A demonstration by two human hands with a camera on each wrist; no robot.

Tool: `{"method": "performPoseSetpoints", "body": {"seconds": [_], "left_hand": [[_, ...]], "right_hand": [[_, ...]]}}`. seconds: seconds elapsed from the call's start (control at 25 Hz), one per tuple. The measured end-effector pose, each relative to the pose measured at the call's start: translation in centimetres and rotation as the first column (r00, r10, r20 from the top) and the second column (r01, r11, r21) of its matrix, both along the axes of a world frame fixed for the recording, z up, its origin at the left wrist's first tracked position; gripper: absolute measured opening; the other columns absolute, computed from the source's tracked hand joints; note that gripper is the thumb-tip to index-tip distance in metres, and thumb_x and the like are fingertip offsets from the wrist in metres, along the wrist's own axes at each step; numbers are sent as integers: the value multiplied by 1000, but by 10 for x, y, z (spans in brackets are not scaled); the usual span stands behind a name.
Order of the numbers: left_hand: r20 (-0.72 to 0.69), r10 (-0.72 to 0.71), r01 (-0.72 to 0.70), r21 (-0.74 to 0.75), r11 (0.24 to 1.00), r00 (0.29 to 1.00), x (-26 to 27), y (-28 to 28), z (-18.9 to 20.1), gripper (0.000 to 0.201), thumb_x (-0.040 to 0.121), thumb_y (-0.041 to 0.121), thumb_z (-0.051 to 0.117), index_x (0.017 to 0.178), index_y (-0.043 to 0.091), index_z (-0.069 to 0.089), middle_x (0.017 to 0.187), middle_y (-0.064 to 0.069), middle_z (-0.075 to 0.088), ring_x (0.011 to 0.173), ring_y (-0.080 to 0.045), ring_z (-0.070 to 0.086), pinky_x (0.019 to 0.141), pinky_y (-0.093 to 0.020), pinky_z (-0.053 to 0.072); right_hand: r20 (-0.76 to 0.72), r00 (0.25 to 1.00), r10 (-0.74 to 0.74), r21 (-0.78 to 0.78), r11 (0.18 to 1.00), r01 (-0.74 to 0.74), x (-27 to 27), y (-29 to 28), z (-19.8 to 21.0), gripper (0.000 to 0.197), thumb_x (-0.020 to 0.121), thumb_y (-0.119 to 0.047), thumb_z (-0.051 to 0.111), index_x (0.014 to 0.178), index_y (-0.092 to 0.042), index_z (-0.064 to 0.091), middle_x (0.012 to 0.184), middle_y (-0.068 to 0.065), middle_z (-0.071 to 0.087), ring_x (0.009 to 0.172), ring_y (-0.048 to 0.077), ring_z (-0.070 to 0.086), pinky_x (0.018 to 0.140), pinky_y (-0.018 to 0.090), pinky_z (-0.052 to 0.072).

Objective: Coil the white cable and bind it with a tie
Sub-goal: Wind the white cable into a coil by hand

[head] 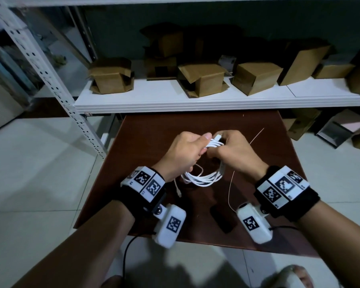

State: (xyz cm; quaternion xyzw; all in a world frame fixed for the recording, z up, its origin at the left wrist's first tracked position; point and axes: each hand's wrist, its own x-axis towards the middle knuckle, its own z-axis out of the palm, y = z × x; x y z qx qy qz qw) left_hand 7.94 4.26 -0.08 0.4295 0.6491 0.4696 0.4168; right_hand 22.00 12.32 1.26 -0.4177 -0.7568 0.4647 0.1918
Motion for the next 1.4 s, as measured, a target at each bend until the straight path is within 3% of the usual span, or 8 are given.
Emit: {"method": "performPoseSetpoints", "body": {"seconds": [0.2,0.28,0.4,0.6,0.84,1.0,1.16,1.4], "left_hand": [[-223,-36,32,-22,999,974,-5,3,-3,53,101,49,51,59,17,49,40,10,36,35,-7,28,47,-28,25],[-320,-57,54,-19,998,946,-7,2,0,55,101,49,50,57,16,50,39,9,37,39,-10,30,50,-31,26],[-415,-65,53,-39,998,908,-8,-1,1,59,103,46,52,57,9,50,39,9,34,43,-13,31,50,-31,27],[-342,19,7,77,997,940,-10,0,-1,60,100,47,57,57,5,53,42,8,36,40,-11,33,48,-29,28],[87,0,-12,132,991,996,-15,-3,9,48,103,35,64,64,13,49,50,1,29,40,-11,26,46,-27,36],[234,25,-81,233,969,972,-9,-4,7,45,104,39,60,73,8,51,54,0,27,44,-12,25,49,-30,37],[226,153,-206,230,951,962,-5,1,5,50,106,38,58,65,12,45,52,0,27,41,-10,23,39,-20,24],[-85,84,-58,273,960,993,-9,0,0,65,100,44,64,59,2,36,51,-3,29,44,-12,25,47,-30,19]], "right_hand": [[87,996,34,340,938,-61,1,3,-6,29,70,-33,78,93,-25,62,76,-8,66,68,10,61,60,28,43],[181,974,138,403,893,-202,0,1,-10,6,76,-34,65,76,-31,61,67,-6,63,65,15,60,60,33,41],[284,945,163,360,895,-263,1,-2,-24,42,92,-34,59,52,-28,46,52,-5,42,50,18,41,57,34,34],[164,973,160,348,914,-209,-2,-3,-17,37,93,-37,56,57,-48,61,47,0,44,49,16,42,54,36,33],[-95,992,88,300,952,-56,-4,4,-14,30,90,-24,57,60,-20,60,51,-7,39,51,8,32,51,38,30],[-328,944,-39,14,999,46,-8,1,-11,25,94,-10,56,77,6,64,60,15,48,56,23,46,47,37,44],[-300,954,-7,-75,997,-16,-10,-6,-7,35,94,-5,55,60,-2,59,56,19,63,52,29,56,55,34,44],[-82,992,101,79,992,-95,-3,1,-5,15,78,-22,66,68,-11,69,58,-1,65,53,15,60,56,37,49]]}}
